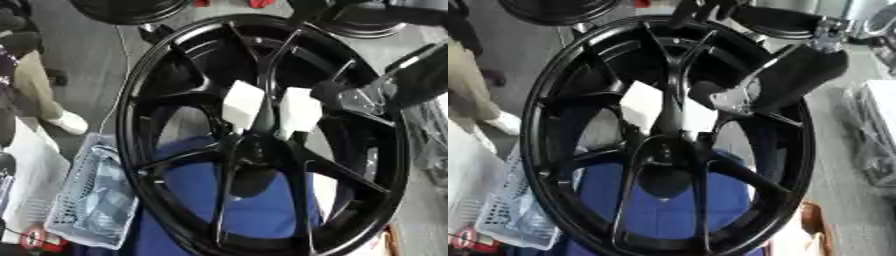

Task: Pull the pin out of the wheel hub.

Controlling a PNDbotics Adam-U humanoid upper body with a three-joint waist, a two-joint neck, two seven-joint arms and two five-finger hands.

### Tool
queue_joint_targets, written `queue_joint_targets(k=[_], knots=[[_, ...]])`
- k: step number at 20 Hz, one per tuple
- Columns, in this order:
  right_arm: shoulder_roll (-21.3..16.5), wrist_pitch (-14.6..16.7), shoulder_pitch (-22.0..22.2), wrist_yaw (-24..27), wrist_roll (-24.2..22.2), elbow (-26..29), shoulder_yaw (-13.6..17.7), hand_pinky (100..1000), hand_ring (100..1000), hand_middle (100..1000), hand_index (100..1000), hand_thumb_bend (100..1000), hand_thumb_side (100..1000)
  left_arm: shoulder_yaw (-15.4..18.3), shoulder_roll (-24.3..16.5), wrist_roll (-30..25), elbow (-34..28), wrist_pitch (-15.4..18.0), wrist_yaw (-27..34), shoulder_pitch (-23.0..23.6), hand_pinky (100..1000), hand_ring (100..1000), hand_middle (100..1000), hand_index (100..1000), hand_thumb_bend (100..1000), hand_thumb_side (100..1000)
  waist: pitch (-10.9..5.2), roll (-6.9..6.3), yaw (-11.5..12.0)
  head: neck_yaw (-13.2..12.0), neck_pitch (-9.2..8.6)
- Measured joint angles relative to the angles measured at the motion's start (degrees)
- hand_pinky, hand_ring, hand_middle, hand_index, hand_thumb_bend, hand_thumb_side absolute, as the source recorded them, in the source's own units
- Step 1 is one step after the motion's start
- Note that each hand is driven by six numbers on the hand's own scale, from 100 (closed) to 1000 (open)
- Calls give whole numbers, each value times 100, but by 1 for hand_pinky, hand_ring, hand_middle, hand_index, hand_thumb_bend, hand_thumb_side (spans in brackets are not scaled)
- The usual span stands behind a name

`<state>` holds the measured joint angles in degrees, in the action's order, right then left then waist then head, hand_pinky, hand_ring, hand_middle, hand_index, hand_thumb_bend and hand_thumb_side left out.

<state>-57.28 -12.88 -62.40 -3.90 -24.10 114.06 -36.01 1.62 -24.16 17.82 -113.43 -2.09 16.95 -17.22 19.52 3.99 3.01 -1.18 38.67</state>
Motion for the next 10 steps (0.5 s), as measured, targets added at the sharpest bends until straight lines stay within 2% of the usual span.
queue_joint_targets(k=[4,10], knots=[[7,-250,171,84,-76,0,-51,802,845,839,875,398,419,-1,45,-3,0,-3,20,7,837,684,657,720,144,651,29,-3,14,10,4],[63,-498,277,167,-291,0,-111,802,853,862,891,497,390,-30,50,-22,0,-21,24,6,839,684,657,720,141,656,78,-34,45,35,25]])
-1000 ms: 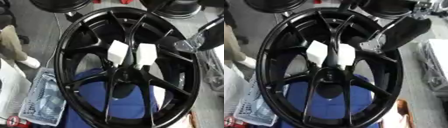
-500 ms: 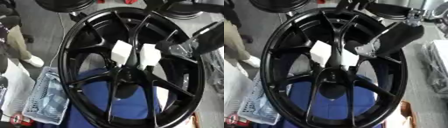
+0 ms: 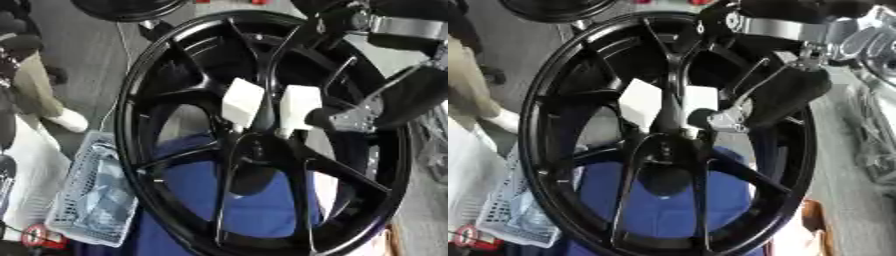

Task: Pull the pin out of the wheel hub.

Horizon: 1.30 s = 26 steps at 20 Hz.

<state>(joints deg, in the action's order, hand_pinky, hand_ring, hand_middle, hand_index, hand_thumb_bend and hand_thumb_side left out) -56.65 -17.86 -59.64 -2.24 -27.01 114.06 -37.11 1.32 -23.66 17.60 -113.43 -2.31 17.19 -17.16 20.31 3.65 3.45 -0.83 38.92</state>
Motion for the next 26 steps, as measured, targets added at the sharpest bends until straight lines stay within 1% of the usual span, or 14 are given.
queue_joint_targets(k=[5,8,10,11,14,18,26], knots=[[45,-58,73,41,-95,0,-2,803,855,867,891,539,353,-2,39,-7,0,0,2,-3,840,684,657,720,137,660,51,-2,11,7,28],[46,-73,112,37,-84,0,-1,803,855,868,890,541,349,-2,44,-12,0,3,2,-5,841,684,657,720,135,662,92,-13,17,15,29],[50,-91,120,30,-62,0,0,801,853,865,890,512,342,-3,47,-12,0,3,2,-5,842,683,657,720,133,665,115,-26,20,21,29],[57,-106,120,19,-46,0,1,800,852,863,889,530,359,-3,47,-13,0,2,2,-5,842,683,657,720,131,667,124,-29,22,25,29],[89,-181,126,-20,10,0,1,799,851,861,886,526,359,-3,50,-13,0,2,2,-5,843,683,658,720,131,668,162,-29,28,39,29],[91,-331,228,-137,92,0,1,799,852,860,882,514,345,-3,51,-15,0,4,2,-8,844,683,658,720,127,672,204,-31,56,46,29],[99,-485,324,-322,175,0,-2,796,847,851,873,492,316,-4,98,-29,0,-9,2,-8,847,684,659,719,122,680,274,-34,96,71,29]])
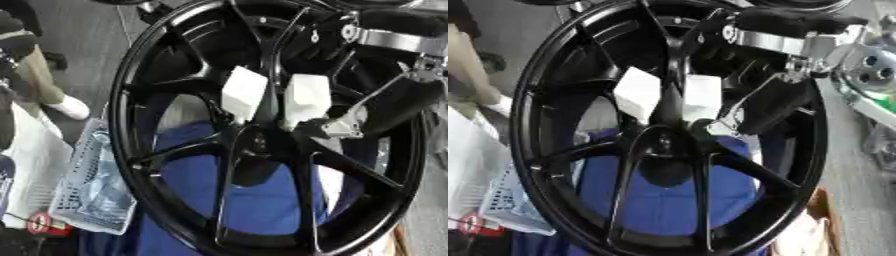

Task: Pull the pin out of the wheel hub.

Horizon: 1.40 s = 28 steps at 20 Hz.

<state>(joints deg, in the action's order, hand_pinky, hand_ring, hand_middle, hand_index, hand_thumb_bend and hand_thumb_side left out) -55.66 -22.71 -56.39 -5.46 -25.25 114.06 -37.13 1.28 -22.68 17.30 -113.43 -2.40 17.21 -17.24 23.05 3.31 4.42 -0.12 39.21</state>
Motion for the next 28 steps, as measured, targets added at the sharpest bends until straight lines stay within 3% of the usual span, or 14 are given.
queue_joint_targets(k=[19,28], knots=[[75,-335,102,5,-20,0,-30,780,817,766,798,321,160,-1,50,-14,0,-10,13,-36,852,685,661,721,109,693,69,0,76,29,-3],[98,-374,104,56,-64,0,-29,768,780,654,712,276,100,-1,53,-22,0,-21,17,-36,855,686,663,721,104,699,70,0,66,28,-7]])
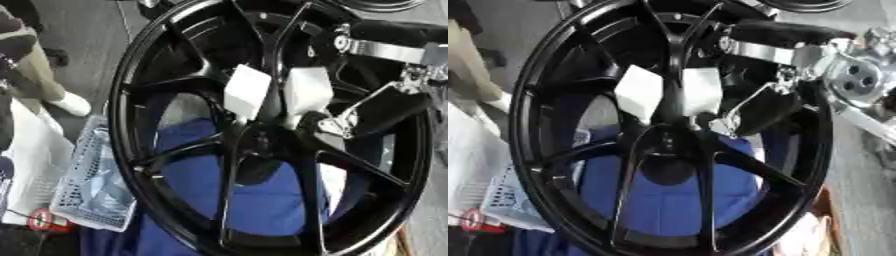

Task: Pull the pin out of the wheel hub.

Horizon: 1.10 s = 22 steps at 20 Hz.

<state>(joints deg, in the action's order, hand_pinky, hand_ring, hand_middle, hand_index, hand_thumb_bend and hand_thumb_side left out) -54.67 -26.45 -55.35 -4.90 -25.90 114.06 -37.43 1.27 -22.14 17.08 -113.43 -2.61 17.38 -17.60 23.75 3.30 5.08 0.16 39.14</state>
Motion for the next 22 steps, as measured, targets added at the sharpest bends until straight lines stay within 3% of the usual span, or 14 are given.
queue_joint_targets(k=[15,22], knots=[[4,68,41,129,268,0,13,749,717,524,602,176,100,0,20,1,0,-1,4,0,859,689,666,723,100,705,0,-2,-5,-1,-1],[-4,193,60,368,327,0,240,748,700,505,581,156,100,0,42,1,0,-1,25,0,861,689,667,723,100,702,-26,-13,-41,-1,-1]])
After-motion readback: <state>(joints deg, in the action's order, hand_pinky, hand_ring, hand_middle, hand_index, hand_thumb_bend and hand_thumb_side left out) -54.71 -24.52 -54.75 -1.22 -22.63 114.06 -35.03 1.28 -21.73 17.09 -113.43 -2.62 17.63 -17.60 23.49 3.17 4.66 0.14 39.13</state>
